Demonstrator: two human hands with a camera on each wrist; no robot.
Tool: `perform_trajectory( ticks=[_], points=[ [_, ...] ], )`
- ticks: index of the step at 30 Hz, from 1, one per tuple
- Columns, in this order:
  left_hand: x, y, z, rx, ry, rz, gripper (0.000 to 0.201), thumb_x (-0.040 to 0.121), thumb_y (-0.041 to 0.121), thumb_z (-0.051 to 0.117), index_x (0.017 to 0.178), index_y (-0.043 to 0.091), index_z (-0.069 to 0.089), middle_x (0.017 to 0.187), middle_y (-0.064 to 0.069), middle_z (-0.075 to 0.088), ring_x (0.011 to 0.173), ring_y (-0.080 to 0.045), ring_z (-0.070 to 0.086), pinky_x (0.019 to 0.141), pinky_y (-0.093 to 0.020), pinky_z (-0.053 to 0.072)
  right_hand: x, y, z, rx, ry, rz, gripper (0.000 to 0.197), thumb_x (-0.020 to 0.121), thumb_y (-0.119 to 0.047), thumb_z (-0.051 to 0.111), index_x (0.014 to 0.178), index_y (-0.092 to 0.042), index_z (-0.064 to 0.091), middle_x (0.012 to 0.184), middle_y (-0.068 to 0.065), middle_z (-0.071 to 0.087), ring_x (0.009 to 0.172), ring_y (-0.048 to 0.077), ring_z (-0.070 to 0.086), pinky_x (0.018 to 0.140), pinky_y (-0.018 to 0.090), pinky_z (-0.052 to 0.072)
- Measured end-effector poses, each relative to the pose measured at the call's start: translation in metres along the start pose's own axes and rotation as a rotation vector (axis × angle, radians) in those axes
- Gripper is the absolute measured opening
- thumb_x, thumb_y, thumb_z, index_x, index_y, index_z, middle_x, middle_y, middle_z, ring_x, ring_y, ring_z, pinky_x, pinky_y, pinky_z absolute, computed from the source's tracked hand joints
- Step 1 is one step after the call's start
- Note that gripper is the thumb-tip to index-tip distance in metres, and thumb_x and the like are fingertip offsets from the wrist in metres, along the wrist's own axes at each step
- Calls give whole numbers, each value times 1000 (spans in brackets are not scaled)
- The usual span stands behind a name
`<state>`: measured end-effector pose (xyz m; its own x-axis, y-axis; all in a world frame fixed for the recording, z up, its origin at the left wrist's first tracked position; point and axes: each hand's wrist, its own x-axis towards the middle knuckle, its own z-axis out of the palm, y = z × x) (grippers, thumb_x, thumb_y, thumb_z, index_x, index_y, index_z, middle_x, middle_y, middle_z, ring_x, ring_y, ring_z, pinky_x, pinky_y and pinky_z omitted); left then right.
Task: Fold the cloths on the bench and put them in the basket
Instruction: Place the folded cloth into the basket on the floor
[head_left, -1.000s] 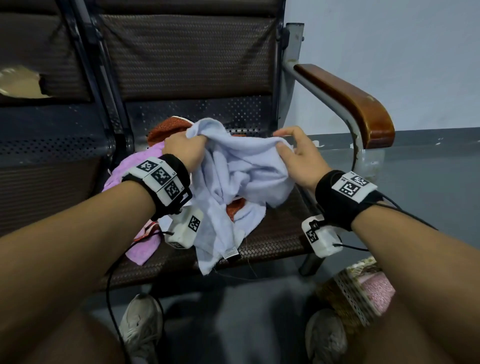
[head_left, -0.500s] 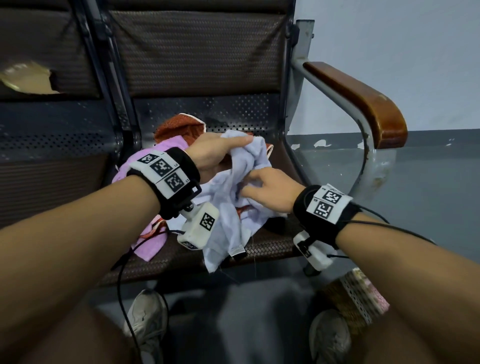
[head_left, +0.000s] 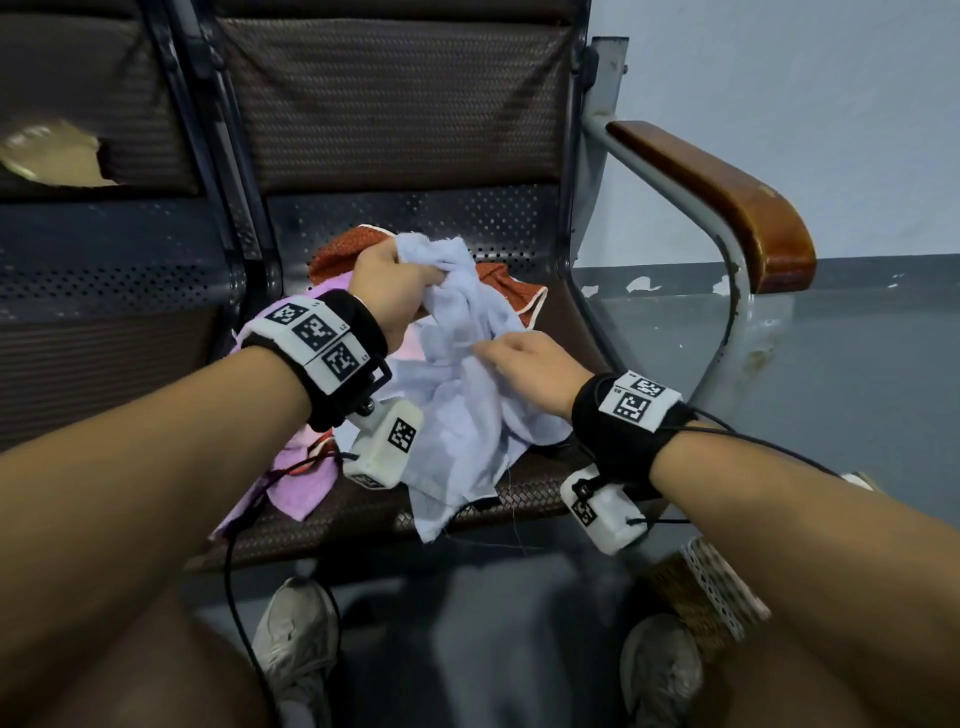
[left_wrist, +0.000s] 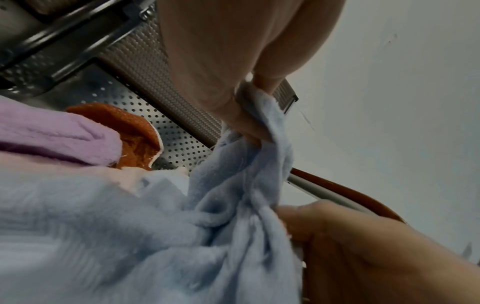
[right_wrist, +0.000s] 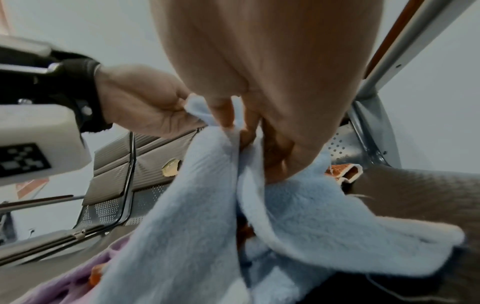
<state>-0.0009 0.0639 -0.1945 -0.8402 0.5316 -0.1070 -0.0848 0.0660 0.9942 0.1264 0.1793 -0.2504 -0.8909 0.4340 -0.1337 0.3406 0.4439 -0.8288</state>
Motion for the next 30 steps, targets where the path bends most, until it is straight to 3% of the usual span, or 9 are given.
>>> perform_trajectory(
  ticks=[2, 4, 9, 14, 17, 20, 25, 28, 30],
  points=[
    [0, 1, 1, -86, -51, -65, 27, 86, -6, 61, 113, -8, 63, 106, -22, 64, 94, -28, 63, 86, -39, 54, -6, 0, 4, -169, -41, 5, 66, 66, -84, 61, 75, -19, 62, 70, -9, 64, 66, 13, 60, 67, 33, 49],
    [-3, 2, 7, -163, -136, -137, 39, 88, 6, 68, 122, -11, 60, 116, -27, 65, 97, -29, 65, 93, -41, 54, -12, 2, 13, -378, -141, 6, 78, 61, -90, 57, 81, -15, 67, 75, -2, 71, 72, 17, 68, 68, 36, 55],
    [-2, 1, 14, -172, -62, -92, 16, 88, 5, 66, 102, -1, 68, 93, -16, 69, 83, -24, 68, 74, -31, 59, -8, 14, 16, -468, -131, -28, 38, 96, -40, 56, 69, -14, 51, 74, 6, 61, 79, 27, 64, 65, 31, 47],
    [19, -16, -17, 165, 149, -19, 14, 80, 3, 65, 90, 4, 74, 91, -19, 73, 88, -33, 72, 82, -47, 61, 1, 11, -24, -438, 80, -38, 47, 92, -35, 63, 51, -13, 53, 50, -1, 47, 47, 15, 45, 49, 26, 32],
    [24, -23, -34, 375, 224, -75, 14, 77, 19, 63, 82, 11, 73, 87, -12, 73, 84, -35, 70, 74, -40, 60, 3, 16, -52, -402, 271, -78, 37, 82, -23, 68, 52, -15, 48, 50, -4, 42, 50, 12, 40, 48, 26, 34],
    [23, -19, -40, 358, 275, -147, 41, 72, 29, 51, 99, 5, 71, 100, -17, 71, 85, -35, 68, 72, -37, 58, 3, 21, -68, -456, 257, -156, 26, 75, -13, 68, 59, -19, 48, 56, -6, 48, 56, 9, 45, 51, 17, 33],
    [24, -13, -26, 135, 250, -128, 17, 98, 2, 41, 109, 12, 50, 105, -10, 55, 85, -22, 57, 62, -24, 51, -3, 39, -60, -656, -20, -194, 21, 89, -29, 66, 73, -18, 59, 67, -1, 61, 65, 18, 58, 62, 29, 37],
    [20, -13, -25, -42, 230, -51, 39, 93, -10, 30, 111, 11, 57, 97, -14, 62, 80, -23, 63, 59, -29, 58, -1, 44, -62, -693, -66, -102, 39, 96, -40, 58, 70, -12, 64, 64, 4, 63, 64, 20, 61, 61, 30, 39],
    [19, -16, -31, 78, 151, 18, 45, 88, -14, 33, 109, 4, 68, 94, -17, 68, 80, -27, 67, 63, -29, 59, 0, 43, -64, -682, -11, -43, 47, 97, -43, 54, 61, -14, 59, 58, 5, 59, 59, 21, 58, 54, 29, 37]
  ],
)
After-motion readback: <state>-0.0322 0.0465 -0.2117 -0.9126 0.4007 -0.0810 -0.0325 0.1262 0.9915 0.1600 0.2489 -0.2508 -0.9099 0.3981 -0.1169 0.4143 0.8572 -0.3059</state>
